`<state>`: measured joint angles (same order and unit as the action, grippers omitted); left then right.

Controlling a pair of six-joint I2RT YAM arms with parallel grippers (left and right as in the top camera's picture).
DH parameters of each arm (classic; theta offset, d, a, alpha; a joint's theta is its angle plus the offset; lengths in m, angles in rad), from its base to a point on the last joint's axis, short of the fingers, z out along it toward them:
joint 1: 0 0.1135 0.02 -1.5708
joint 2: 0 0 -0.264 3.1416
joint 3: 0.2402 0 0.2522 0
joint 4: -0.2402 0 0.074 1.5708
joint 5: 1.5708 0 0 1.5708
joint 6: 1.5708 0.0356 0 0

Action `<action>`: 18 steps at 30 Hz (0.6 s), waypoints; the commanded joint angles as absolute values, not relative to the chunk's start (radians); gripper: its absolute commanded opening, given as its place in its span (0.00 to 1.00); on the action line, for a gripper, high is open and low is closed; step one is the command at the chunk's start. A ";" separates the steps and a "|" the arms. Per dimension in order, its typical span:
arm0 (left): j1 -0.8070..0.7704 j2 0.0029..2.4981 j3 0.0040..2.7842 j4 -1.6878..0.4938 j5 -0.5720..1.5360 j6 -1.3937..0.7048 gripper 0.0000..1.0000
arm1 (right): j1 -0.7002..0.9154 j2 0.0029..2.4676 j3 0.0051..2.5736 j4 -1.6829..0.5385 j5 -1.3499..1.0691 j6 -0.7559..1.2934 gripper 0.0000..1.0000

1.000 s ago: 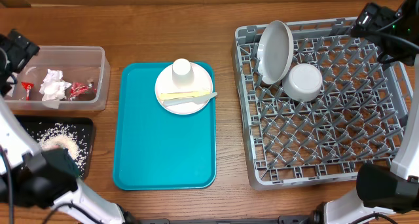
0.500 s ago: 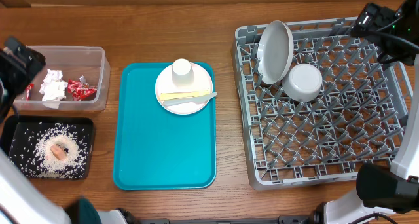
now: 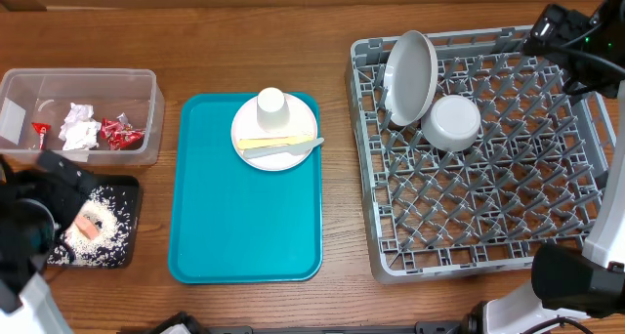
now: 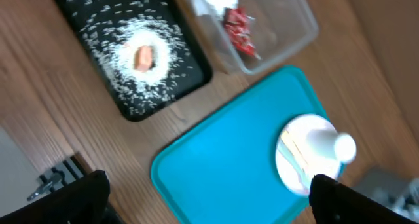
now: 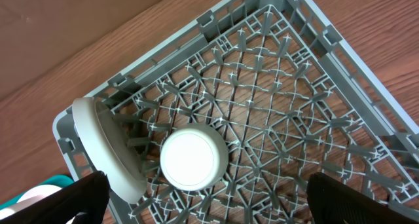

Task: Sort waste into correct bins and load items into the dishwasher rack
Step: 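Withdraw the left arm and move the right gripper toward the white cup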

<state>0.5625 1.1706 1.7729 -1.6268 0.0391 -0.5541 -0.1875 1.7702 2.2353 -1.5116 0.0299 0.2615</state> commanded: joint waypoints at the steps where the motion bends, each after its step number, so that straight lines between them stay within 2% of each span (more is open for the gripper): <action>1: 0.557 1.219 1.759 -1.608 0.030 -0.629 1.00 | -0.187 1.766 2.239 -1.509 0.036 0.266 1.00; 11: 0.556 1.450 1.758 -1.618 0.105 -0.607 1.00 | -0.187 1.766 2.239 -1.505 0.030 0.271 1.00; 14: 0.556 1.510 1.758 -1.613 0.104 -0.609 1.00 | -0.187 1.766 2.239 -1.433 -0.045 0.310 1.00; 18: 0.556 1.568 1.758 -1.611 0.099 -0.609 1.00 | -0.186 1.766 2.239 -1.475 -0.239 0.319 1.00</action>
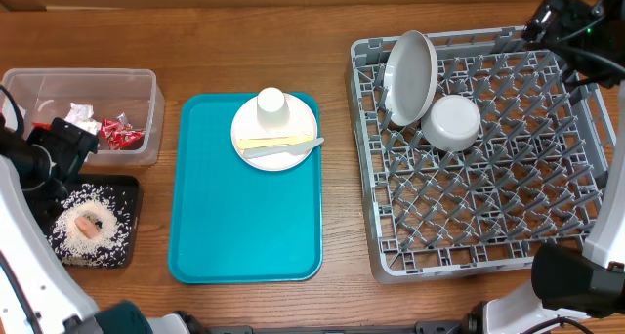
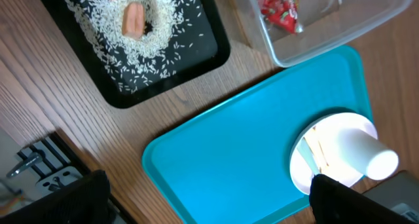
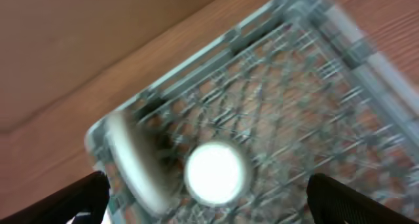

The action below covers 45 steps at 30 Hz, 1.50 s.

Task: Sort waste into correct bins and load items into the dishwasher rack
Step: 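Withdraw the left arm and move the right gripper toward the white cup, then grasp the white cup on the plate with the right gripper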

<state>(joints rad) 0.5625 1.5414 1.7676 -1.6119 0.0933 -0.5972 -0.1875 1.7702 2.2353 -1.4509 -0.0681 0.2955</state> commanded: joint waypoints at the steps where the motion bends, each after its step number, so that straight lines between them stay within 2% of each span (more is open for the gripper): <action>1: 0.556 1.578 1.758 -1.609 0.096 -0.610 1.00 | -0.186 1.766 2.239 -1.483 -0.305 0.319 1.00; 4: 0.556 1.589 1.758 -1.590 0.093 -0.609 1.00 | -0.174 1.766 2.239 -1.454 -0.599 0.227 1.00; 7: 0.557 1.588 1.759 -1.569 0.093 -0.609 1.00 | -0.111 1.766 2.239 -1.437 -0.695 0.156 1.00; 12: 0.557 1.588 1.758 -1.566 0.094 -0.609 1.00 | 0.131 1.778 2.239 -1.406 -0.496 0.158 1.00; 17: 0.556 1.588 1.758 -1.566 0.094 -0.609 1.00 | 0.373 1.833 2.239 -1.322 -0.081 0.318 1.00; 21: 0.556 1.589 1.758 -1.566 0.094 -0.609 1.00 | 0.479 1.910 2.239 -1.242 -0.038 0.352 1.00; 33: 0.556 1.589 1.758 -1.566 0.094 -0.609 1.00 | 0.624 2.188 2.239 -1.084 0.061 0.352 1.00; 45: 0.556 1.589 1.758 -1.566 0.094 -0.609 1.00 | 0.650 2.369 2.239 -0.934 0.106 0.352 1.00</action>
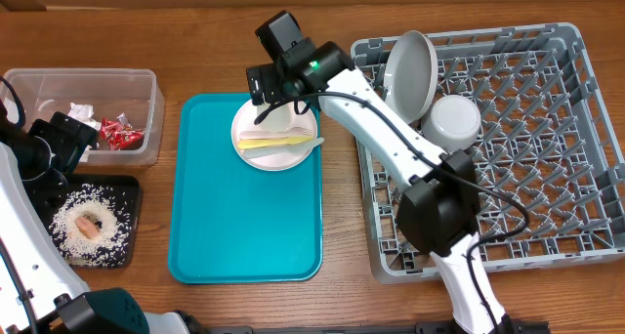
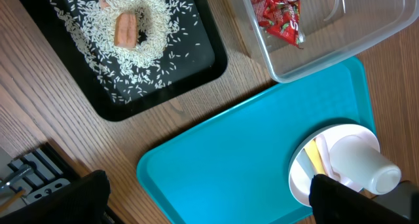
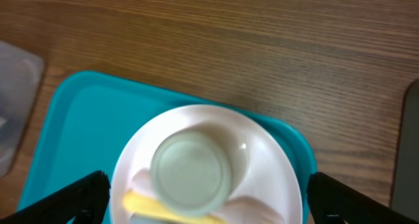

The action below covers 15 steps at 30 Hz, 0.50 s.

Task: Sort waste into correct bins and load items into the dishwasher rack
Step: 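Grasp the white cup on the plate with the right gripper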

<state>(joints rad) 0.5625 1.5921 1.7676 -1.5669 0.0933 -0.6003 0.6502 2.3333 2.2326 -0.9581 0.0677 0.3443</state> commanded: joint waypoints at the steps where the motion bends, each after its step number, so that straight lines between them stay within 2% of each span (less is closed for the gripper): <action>1: 0.556 1.589 1.758 -1.566 0.094 -0.609 1.00 | 0.652 2.379 2.238 -0.923 0.116 0.352 1.00; 15: 0.556 1.589 1.758 -1.565 0.094 -0.609 1.00 | 0.697 2.404 2.189 -0.841 0.157 0.335 1.00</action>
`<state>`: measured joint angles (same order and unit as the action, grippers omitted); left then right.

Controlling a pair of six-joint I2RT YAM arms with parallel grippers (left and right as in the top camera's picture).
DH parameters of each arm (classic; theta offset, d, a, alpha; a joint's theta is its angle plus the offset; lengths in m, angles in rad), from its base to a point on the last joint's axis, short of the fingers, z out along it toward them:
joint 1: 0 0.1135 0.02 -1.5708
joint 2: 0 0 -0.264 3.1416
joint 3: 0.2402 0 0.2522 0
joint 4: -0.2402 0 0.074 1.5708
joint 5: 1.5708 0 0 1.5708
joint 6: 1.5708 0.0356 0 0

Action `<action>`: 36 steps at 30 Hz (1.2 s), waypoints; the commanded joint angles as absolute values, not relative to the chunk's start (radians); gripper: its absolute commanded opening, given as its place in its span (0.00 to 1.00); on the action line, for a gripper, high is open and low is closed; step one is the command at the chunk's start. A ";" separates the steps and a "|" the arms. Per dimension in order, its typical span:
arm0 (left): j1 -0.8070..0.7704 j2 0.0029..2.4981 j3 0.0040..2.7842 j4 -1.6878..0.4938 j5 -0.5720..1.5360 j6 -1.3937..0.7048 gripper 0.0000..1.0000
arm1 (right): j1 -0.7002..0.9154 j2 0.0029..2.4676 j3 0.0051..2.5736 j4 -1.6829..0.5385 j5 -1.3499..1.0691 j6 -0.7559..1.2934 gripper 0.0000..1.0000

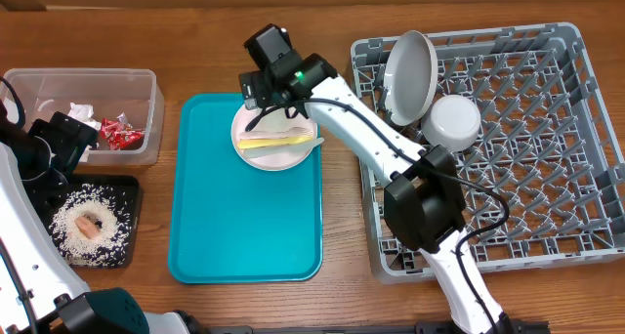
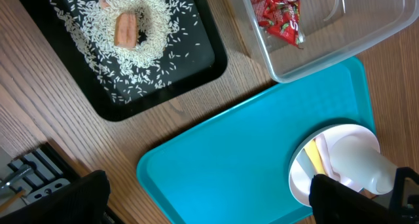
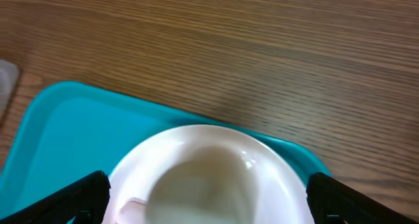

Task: Sort waste into correct bins and load items into the dishwasher rack
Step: 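Grasp the white cup on the plate with the right gripper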

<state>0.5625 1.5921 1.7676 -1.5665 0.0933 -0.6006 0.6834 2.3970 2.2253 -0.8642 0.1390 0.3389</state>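
A white plate [image 1: 289,145] sits at the far end of the teal tray [image 1: 244,227]. It carries an upside-down white cup [image 3: 203,185], a yellow strip [image 1: 266,142] and a white utensil [image 1: 285,152]. My right gripper [image 1: 267,80] hangs open just above the cup, one finger [image 3: 78,198] to each side of it. In the overhead view the gripper hides the cup. My left gripper [image 1: 61,144] stands open at the left, between the bin and the black tray. The left wrist view also shows the cup [image 2: 363,166].
The grey dishwasher rack [image 1: 488,267] on the right holds an upright white dish [image 1: 410,75] and an upturned bowl [image 1: 451,121]. The clear bin [image 1: 146,80] holds red wrappers [image 1: 119,131] and crumpled paper. The black tray [image 1: 130,192] holds rice and a piece of food [image 2: 124,29].
My right gripper has come closer to the cup and shifted slightly left over the plate. The left arm and everything on the table have not moved.
First my right gripper was over the rack's far right corner and my left low over the black tray. Then the left stood beside the bin. Later the right arm was stretched across to the plate, and now its open fingers flank the cup.
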 commanded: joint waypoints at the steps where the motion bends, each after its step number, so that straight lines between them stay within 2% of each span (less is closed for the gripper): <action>1: 0.556 1.589 1.758 -1.565 0.094 -0.609 1.00 | 0.698 2.404 2.177 -0.833 0.157 0.339 1.00; 20: 0.556 1.589 1.758 -1.565 0.094 -0.609 1.00 | 0.703 2.425 2.093 -0.762 0.156 0.346 1.00; 25: 0.556 1.589 1.758 -1.565 0.094 -0.609 1.00 | 0.707 2.425 2.093 -0.763 0.156 0.346 0.85; 36: 0.556 1.589 1.758 -1.566 0.094 -0.609 1.00 | 0.708 2.436 2.093 -0.764 0.156 0.346 0.75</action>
